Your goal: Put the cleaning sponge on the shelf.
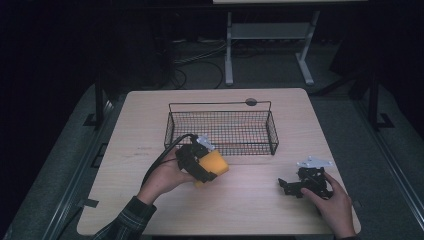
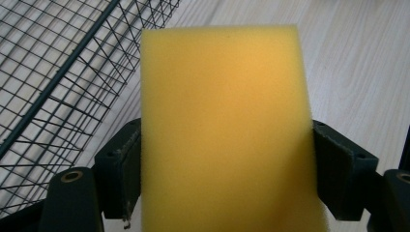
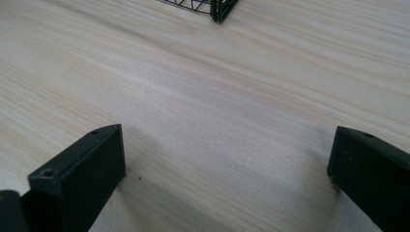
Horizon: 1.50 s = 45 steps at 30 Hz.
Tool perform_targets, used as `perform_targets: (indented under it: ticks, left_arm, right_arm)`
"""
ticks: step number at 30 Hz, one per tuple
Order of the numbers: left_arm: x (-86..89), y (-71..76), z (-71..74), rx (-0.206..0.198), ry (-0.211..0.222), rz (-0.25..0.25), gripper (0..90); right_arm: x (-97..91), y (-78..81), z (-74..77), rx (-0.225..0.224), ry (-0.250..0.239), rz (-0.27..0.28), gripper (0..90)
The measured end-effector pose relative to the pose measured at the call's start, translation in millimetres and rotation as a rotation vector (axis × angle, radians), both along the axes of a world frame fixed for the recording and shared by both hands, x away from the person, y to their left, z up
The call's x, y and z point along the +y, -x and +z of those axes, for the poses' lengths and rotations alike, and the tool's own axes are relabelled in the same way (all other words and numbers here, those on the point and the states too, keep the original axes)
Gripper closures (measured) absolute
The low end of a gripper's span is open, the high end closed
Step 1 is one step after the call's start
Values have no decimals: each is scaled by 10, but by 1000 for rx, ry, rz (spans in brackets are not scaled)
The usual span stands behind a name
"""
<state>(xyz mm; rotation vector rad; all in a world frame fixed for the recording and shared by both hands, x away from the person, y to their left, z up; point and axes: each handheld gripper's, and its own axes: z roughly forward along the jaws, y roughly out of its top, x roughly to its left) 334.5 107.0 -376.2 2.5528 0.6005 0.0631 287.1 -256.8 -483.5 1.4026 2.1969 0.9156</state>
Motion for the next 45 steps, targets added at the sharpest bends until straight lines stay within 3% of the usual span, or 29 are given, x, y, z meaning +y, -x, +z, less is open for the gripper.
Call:
perform_targets:
  ticks: [28, 45]
  left_arm:
    - [42, -235, 309, -14, 0, 12, 229]
    - [106, -444, 444, -30, -8, 63, 230]
  right_arm:
    - [-1, 0, 0, -1, 1, 0, 0]
    - [0, 0, 1, 0, 0, 0, 0]
